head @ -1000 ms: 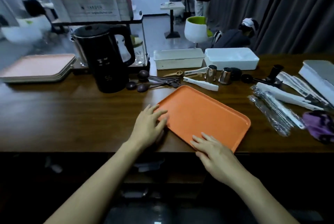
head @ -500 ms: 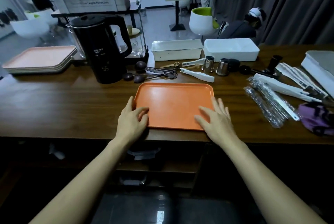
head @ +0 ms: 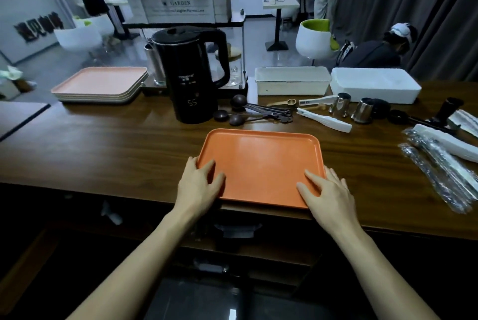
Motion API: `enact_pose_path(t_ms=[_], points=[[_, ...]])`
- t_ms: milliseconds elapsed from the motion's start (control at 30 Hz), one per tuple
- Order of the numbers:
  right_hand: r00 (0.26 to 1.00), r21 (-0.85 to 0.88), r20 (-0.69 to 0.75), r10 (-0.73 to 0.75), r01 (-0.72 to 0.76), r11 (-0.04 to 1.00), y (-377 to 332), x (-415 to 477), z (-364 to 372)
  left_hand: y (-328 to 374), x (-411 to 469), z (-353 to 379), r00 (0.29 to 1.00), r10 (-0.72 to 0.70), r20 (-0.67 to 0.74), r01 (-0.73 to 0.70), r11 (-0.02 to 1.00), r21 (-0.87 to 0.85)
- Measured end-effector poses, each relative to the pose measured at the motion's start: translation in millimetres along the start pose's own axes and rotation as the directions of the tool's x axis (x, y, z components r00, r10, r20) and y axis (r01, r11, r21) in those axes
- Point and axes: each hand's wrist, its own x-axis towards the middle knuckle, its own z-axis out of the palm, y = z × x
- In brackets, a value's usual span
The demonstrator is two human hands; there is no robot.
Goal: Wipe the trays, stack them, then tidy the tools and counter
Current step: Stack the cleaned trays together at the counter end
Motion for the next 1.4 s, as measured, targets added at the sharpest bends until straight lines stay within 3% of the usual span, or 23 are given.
enact_pose_path(t_ms=[133, 500, 933, 1200, 1400], points=[[0.997, 0.004, 0.017, -0.072, 0.072, 0.997, -66, -8, 32, -56, 4, -51, 0.995, -0.029, -0.095, 0.033, 0.998, 0.045], [0.983, 0.044, 0.033, -0.180, 0.179, 0.983, -245, -3, 133, -211, 41, -176, 0.973, -0.158, -0.170, 0.174, 0.981, 0.085], [0.923, 0.043, 0.084, -0.375, 0.373, 0.927, -387, 105, 204, -289, 141, -263, 0.903, -0.310, -0.297, 0.359, 0.924, 0.128], [0.930, 0.094, 0.022, -0.368, 0.365, 0.926, -475, 161, 231, -341, 239, -314, 0.913, -0.244, -0.326, 0.298, 0.946, 0.128], [0.968, 0.067, -0.047, -0.245, 0.248, 0.966, -546, 207, 251, -384, 336, -345, 0.953, -0.155, -0.261, 0.186, 0.977, 0.101]])
